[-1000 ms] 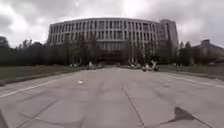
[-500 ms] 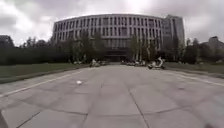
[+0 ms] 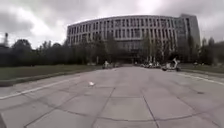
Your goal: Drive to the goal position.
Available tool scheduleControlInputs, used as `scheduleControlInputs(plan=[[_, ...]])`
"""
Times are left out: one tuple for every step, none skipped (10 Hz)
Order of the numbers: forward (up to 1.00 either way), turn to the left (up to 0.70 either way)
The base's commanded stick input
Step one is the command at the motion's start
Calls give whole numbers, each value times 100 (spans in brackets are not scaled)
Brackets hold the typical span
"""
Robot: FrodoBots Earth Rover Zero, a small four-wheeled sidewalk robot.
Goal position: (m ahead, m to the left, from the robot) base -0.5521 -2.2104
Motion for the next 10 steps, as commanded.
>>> scheduleControlInputs(plan=[[13,0],[13,0],[13,0],[13,0],[13,0],[12,0],[12,0],[13,0],[13,19],[13,24]])
